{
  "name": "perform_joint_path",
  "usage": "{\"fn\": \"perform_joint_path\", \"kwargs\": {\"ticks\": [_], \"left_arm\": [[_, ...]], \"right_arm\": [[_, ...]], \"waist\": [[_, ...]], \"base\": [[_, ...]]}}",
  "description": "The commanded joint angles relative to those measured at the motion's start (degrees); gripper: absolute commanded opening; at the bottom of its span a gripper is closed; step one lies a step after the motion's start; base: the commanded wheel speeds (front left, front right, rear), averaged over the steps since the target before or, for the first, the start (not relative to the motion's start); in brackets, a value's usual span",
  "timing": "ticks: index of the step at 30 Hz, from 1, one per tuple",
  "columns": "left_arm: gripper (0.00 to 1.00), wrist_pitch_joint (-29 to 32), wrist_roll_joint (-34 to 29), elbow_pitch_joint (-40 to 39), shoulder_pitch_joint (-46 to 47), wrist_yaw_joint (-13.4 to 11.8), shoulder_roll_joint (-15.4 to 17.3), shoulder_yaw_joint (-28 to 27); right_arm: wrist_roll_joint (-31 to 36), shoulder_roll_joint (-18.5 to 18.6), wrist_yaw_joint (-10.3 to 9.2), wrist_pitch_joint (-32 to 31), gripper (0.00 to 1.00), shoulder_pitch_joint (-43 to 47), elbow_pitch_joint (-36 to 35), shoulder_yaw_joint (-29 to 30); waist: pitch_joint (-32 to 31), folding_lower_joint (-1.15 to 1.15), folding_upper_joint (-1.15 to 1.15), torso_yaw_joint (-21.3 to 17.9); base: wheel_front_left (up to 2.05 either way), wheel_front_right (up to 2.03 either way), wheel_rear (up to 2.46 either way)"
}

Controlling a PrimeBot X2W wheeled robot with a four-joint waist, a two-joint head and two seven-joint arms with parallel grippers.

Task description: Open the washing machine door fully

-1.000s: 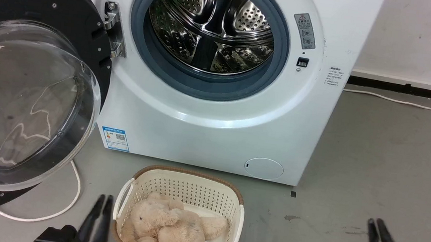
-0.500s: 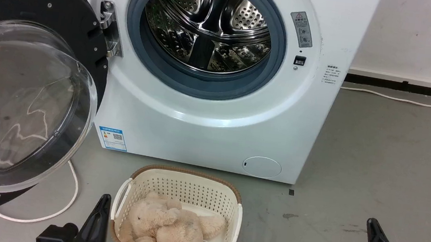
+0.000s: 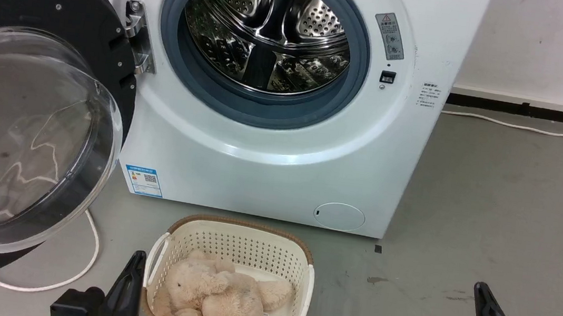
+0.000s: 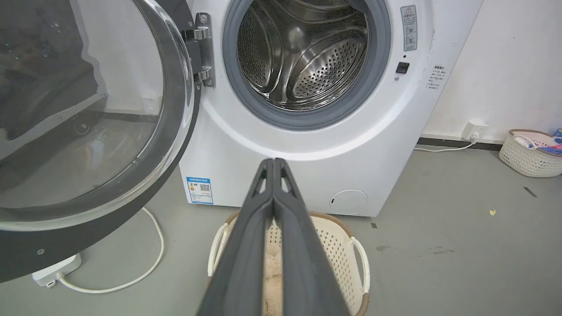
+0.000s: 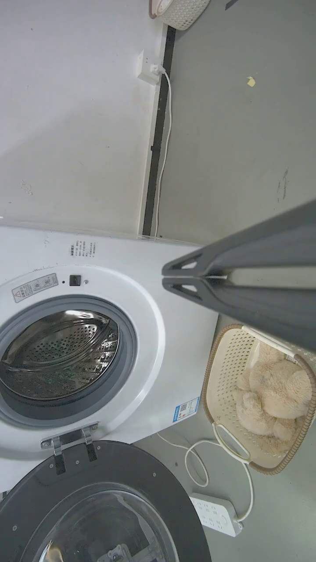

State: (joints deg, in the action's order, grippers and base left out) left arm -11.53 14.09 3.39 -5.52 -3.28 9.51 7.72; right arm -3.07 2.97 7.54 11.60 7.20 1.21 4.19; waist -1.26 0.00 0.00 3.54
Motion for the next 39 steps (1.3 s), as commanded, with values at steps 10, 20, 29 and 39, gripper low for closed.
{"fn": "perform_joint_path", "kwargs": {"ticks": [10,20,29,39], "left_arm": [[0.0,1.51,-1.9,-0.62,1.45,0.63,-1.02,-1.11],[0.0,2.68,-3.32,-0.94,1.92,0.94,-1.68,-1.88],[0.0,3.74,-4.61,-1.24,2.35,1.22,-2.27,-2.58],[0.0,4.91,-6.03,-1.56,2.83,1.53,-2.92,-3.35]], "right_arm": [[0.67,-0.03,-0.02,-1.52,0.0,-1.77,-0.35,-0.6],[0.95,-0.04,-0.02,-2.7,0.0,-2.41,-0.45,-1.02],[1.2,-0.04,-0.03,-3.76,0.0,-2.98,-0.54,-1.39],[1.48,-0.05,-0.03,-4.94,0.0,-3.61,-0.64,-1.82]], "waist": [[0.13,0.0,0.0,-0.37],[0.26,0.0,0.0,-0.74],[0.38,0.0,0.0,-1.07],[0.51,0.0,0.0,-1.44]], "base": [[0.0,0.0,0.0],[0.0,0.0,0.0],[0.0,0.0,0.0],[0.0,0.0,0.0]]}}
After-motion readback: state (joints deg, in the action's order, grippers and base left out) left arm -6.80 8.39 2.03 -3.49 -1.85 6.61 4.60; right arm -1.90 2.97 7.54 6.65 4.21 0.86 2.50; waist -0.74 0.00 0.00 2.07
